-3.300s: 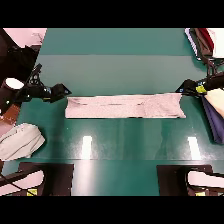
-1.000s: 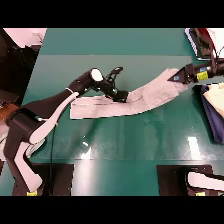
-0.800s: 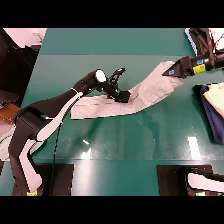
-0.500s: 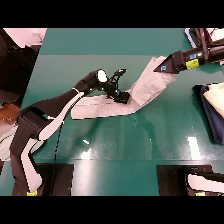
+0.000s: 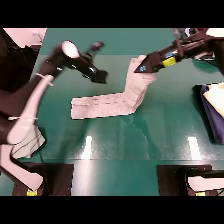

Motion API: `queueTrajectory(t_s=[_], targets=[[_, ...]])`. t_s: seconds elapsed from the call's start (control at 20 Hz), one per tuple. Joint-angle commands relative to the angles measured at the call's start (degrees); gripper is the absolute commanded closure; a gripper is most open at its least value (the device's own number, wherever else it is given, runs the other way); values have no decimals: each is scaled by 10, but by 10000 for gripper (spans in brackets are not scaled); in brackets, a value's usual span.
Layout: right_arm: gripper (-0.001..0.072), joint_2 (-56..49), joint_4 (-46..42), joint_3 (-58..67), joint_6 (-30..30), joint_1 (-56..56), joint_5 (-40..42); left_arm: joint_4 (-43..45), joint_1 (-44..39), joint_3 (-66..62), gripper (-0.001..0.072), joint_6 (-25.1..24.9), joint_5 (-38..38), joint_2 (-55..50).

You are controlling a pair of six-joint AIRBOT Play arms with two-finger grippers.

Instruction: Fold the shirts.

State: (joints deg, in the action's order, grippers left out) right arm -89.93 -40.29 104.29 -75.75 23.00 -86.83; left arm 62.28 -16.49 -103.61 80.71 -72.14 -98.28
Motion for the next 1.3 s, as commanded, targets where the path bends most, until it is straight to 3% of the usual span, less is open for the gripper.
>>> queueTrajectory(t_s=[0.0,0.2,0.25,0.35,0.4,0.5,0.75,0.95,1.1,1.15,1.2,1.25], targets=[[700,-52,-3,28,4,73,42,68,92,-2,684,-2,-41,99],[686,-143,-3,55,38,192,154,84,177,-2,684,-2,-50,196],[585,-169,-3,69,54,222,195,84,194,-2,684,-2,-50,213],[210,-223,-3,115,70,275,254,84,216,-2,684,-2,-56,236],[154,-240,-3,138,70,287,249,84,223,-2,684,-2,-64,242],[156,-238,-5,141,70,283,212,86,228,-2,684,-2,-83,244],[163,-141,-101,-25,50,169,89,89,228,-1,684,-2,-92,243],[162,-47,-106,-206,35,40,103,89,228,-1,684,-2,-94,243],[162,9,-103,-307,22,-38,160,89,228,-1,684,-2,-93,243],[132,21,-103,-330,23,-55,186,89,228,-1,684,-2,-93,243],[23,24,-101,-345,23,-65,205,89,228,-1,684,-2,-93,243],[-8,22,-94,-357,23,-68,221,89,228,-1,684,-2,-93,243]])
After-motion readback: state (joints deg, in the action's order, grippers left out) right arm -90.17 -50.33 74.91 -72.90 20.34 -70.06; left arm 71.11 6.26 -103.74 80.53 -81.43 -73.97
